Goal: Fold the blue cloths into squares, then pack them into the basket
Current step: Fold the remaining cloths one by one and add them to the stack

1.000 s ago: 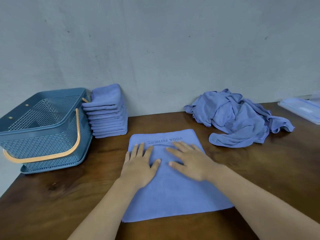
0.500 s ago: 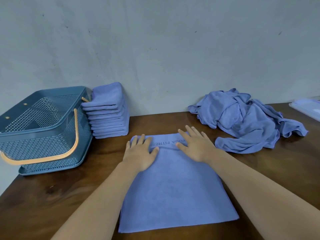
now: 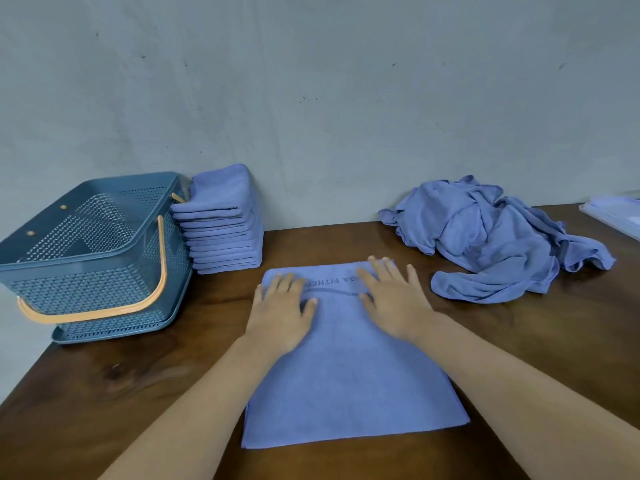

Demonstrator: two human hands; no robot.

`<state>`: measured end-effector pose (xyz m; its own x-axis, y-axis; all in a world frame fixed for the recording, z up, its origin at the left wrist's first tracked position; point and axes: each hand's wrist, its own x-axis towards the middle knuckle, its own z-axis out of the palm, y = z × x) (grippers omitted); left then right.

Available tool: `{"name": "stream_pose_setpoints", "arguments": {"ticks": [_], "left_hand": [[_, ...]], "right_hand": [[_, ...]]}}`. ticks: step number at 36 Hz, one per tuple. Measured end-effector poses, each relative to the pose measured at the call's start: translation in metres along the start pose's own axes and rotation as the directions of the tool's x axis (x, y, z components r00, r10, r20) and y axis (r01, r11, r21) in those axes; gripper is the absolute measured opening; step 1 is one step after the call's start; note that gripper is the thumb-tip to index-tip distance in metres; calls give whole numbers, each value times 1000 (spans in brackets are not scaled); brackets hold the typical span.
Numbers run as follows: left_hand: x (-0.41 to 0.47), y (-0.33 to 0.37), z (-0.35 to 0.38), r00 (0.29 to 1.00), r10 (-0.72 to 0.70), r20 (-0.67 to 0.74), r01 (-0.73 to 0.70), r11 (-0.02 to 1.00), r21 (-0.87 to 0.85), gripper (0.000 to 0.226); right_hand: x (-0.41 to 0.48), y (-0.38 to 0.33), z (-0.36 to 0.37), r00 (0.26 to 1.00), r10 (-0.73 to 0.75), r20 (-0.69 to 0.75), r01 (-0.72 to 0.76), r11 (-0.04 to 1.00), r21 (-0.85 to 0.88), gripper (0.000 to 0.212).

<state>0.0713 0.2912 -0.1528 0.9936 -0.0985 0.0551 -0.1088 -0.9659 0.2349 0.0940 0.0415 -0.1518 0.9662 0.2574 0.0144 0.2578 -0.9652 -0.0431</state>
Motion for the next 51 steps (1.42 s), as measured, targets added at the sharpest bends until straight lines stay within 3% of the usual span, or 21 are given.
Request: {"name": "stream_pose_setpoints", "arguments": {"ticks": [4, 8, 16, 20, 23, 25, 27, 29, 32, 40, 42, 51], "left_hand": [[-50, 26, 3, 993, 101, 60, -99, 995, -31, 62], [-97, 19, 11, 985, 144, 95, -140, 989, -45, 66], [-150, -25, -4, 990, 24, 138, -28, 999, 34, 81], [-158, -29, -1, 998, 21, 62, -27, 996, 90, 86], [-158, -24, -1, 980, 181, -76, -177, 983, 56, 65], [-161, -17, 2, 924, 356, -140, -354, 934, 44, 42], [-166, -5, 4, 848, 507, -157, -512, 859, 5, 38], [-171, 12, 3, 798, 586, -139, -596, 802, -44, 35], [-175, 34, 6, 745, 648, -154, -663, 746, -67, 9], [-172, 37, 29, 743, 620, -252, -648, 761, -37, 19], [-170, 36, 30, 749, 613, -251, -640, 768, -34, 20], [-169, 37, 23, 817, 542, -194, -569, 814, -120, 22]], "right_hand": [[-56, -30, 2, 990, -130, 51, 121, 980, 159, 55], [-108, -33, 5, 979, -169, 115, 147, 973, 181, 63], [-169, -4, 3, 992, -94, 88, 82, 988, 134, 71], [-176, -5, 11, 995, -99, -29, 102, 986, 131, 74], [-178, -5, 13, 967, -174, -188, 209, 961, 183, 58], [-181, -3, 17, 919, -270, -289, 332, 923, 195, 39], [-184, -2, 18, 874, -358, -329, 431, 884, 181, 24], [-186, -1, 20, 837, -420, -352, 497, 852, 165, 19], [-189, 0, 20, 809, -468, -354, 547, 821, 165, 21], [-195, -1, 12, 827, -474, -301, 540, 818, 197, 27], [-195, -3, 9, 821, -476, -315, 549, 810, 208, 16], [-192, -7, 14, 823, -423, -380, 512, 841, 172, 13]]}}
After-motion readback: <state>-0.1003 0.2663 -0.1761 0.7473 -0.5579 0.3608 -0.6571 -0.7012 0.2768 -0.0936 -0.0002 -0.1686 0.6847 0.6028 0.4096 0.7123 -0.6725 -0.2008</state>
